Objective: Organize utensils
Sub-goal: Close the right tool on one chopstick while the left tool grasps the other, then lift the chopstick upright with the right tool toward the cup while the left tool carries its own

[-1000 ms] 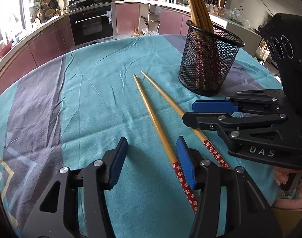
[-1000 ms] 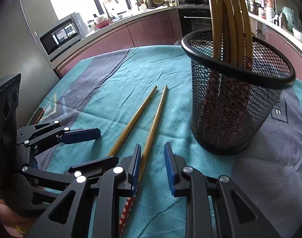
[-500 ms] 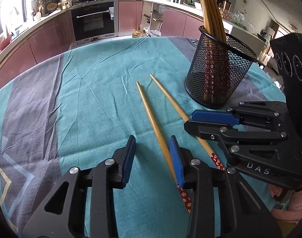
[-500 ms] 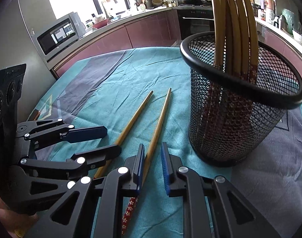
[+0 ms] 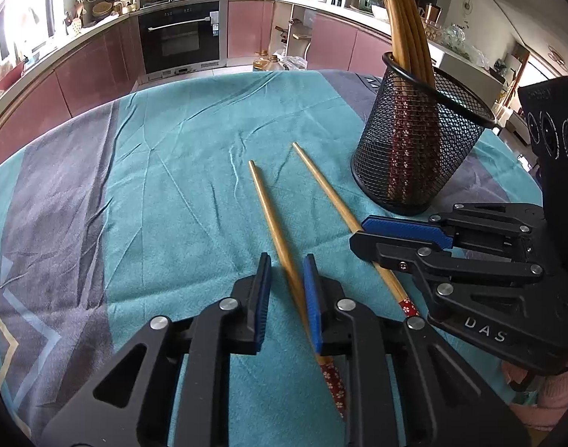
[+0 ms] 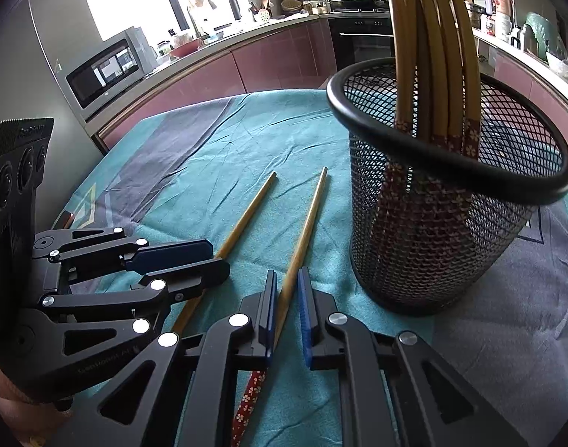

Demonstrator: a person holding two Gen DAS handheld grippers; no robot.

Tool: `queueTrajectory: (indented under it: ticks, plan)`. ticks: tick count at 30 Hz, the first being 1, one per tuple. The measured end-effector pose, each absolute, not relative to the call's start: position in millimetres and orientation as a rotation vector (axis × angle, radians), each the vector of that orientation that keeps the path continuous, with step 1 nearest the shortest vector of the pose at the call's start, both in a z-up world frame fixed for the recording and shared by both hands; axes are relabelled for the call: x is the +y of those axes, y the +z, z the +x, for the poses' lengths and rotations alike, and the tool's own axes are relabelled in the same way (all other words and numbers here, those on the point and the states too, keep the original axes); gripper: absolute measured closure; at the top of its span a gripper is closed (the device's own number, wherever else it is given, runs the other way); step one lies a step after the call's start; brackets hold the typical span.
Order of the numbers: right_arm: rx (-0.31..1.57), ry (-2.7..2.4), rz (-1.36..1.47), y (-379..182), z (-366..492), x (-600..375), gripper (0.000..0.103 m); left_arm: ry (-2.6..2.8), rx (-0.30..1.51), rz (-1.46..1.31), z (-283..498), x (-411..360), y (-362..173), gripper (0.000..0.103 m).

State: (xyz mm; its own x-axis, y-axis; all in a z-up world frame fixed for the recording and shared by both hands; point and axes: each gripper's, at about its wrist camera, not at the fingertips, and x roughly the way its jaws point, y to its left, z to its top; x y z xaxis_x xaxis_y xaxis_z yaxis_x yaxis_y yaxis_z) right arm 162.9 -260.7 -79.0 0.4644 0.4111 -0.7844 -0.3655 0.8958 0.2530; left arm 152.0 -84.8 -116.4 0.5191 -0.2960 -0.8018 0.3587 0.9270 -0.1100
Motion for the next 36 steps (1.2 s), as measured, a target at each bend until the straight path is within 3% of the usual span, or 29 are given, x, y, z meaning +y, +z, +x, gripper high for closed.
queueTrajectory:
  ticks: [2, 14, 36]
  plan:
    - [0.977, 0.477, 0.059, -79.3, 163.3, -261.4, 0.093, -0.394, 0.948, 0.067, 151.3, -85.4, -116.8, 0.09]
    - [0.977, 0.469, 0.108, -79.0, 162.0, -267.4, 0.097, -0.379, 0.949, 0.015, 149.6, -81.4, -117.2, 0.095]
    - [0.861, 0.555, 0.157, -38.1, 127.4, -274.7, 0.097, -0.405, 0.846, -0.024, 114.4, -64.0, -77.7, 0.096]
